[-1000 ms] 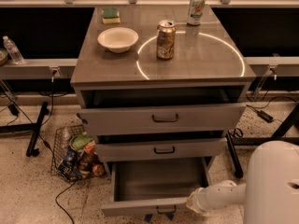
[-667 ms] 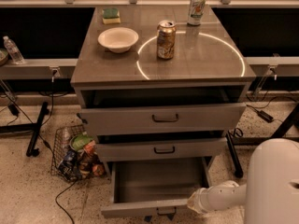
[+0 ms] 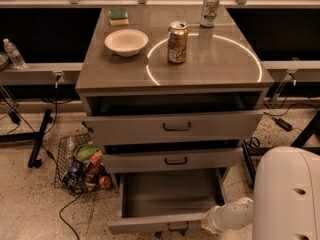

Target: Close bottom drawer

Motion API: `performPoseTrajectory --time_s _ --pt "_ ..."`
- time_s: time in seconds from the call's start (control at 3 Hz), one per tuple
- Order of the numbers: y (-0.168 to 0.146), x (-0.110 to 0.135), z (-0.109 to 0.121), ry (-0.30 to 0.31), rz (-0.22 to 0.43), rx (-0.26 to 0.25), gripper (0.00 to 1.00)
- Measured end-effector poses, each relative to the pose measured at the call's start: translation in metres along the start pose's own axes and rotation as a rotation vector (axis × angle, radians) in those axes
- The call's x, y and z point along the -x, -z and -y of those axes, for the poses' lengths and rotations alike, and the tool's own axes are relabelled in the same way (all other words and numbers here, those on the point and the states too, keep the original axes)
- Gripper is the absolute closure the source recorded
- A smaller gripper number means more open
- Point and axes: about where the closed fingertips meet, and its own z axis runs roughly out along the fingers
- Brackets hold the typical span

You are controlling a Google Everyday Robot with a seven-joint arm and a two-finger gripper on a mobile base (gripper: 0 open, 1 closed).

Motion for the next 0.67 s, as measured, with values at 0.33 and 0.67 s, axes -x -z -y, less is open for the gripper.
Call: performPoseTrajectory --time_s 0.33,0.67 --pt "-0.001 -0.005 -0.006 0.002 -0.009 0.006 1.0" --pt "-0.022 -0.002 -0.011 0.015 0.013 0.011 1.0"
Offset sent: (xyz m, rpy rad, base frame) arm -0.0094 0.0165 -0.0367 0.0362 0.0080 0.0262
